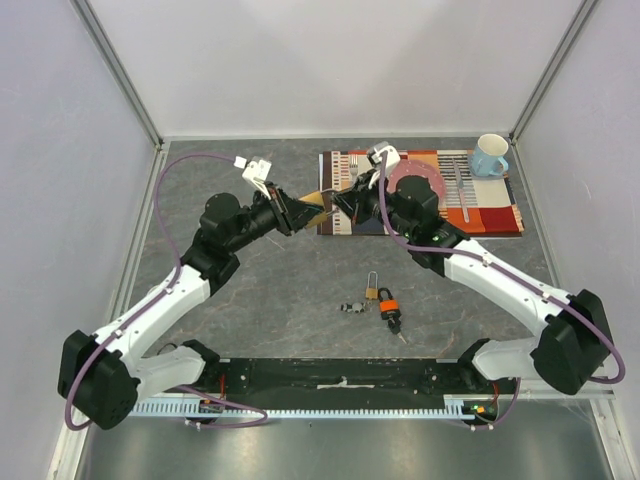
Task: Lock with the key
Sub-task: Lock the lock.
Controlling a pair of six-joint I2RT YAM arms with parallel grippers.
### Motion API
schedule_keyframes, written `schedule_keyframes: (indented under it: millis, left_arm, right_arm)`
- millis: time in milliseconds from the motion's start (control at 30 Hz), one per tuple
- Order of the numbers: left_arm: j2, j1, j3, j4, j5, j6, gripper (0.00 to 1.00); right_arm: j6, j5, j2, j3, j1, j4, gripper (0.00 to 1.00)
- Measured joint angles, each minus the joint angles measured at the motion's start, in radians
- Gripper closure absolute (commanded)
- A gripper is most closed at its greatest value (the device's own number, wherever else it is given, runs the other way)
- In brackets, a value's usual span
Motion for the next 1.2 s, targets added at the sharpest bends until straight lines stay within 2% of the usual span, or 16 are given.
schedule_keyframes:
  millis: [367,567,667,700,767,800,867,900,1000,1200]
  left_arm:
    - [0.060,0.002,0.035,0.105,-0.086,0.002,0.98]
    - [0.038,0.001,0.031,0.074,-0.064,0.018,0.98]
    - [0.001,0.014,-0.006,0.071,-0.018,0.017,0.98]
    - [-0.011,0.025,-0.018,0.072,0.001,0.016,0.98]
    - [-0.032,0.058,-0.048,0.074,0.063,0.017,0.98]
    - [-0.037,0.069,-0.058,0.074,0.085,0.016,0.98]
    - [-0.042,0.096,-0.079,0.069,0.137,0.017,0.98]
    - [-0.042,0.106,-0.088,0.068,0.160,0.017,0.98]
    - [-0.032,0.154,-0.127,0.006,0.172,0.020,0.98]
    - [-0.013,0.224,-0.210,-0.117,0.179,0.020,0.98]
  right_arm:
    - [0.048,0.059,0.053,0.058,0.001,0.016,1.00]
    - [-0.010,0.150,0.028,0.106,0.035,-0.143,0.99]
    - [-0.006,0.148,0.003,0.106,0.050,-0.205,0.79]
    - [0.000,0.142,0.000,0.104,0.051,-0.215,0.67]
    - [0.027,0.103,-0.005,0.093,0.056,-0.225,0.56]
    - [0.038,0.090,-0.006,0.088,0.061,-0.229,0.45]
    - [0.061,0.042,-0.010,0.066,0.067,-0.233,0.32]
    - [0.060,0.034,-0.013,0.056,0.071,-0.237,0.20]
    - [0.089,-0.015,-0.051,0.024,0.062,-0.221,0.02]
    - [0.108,-0.096,-0.179,0.017,0.018,-0.150,0.02]
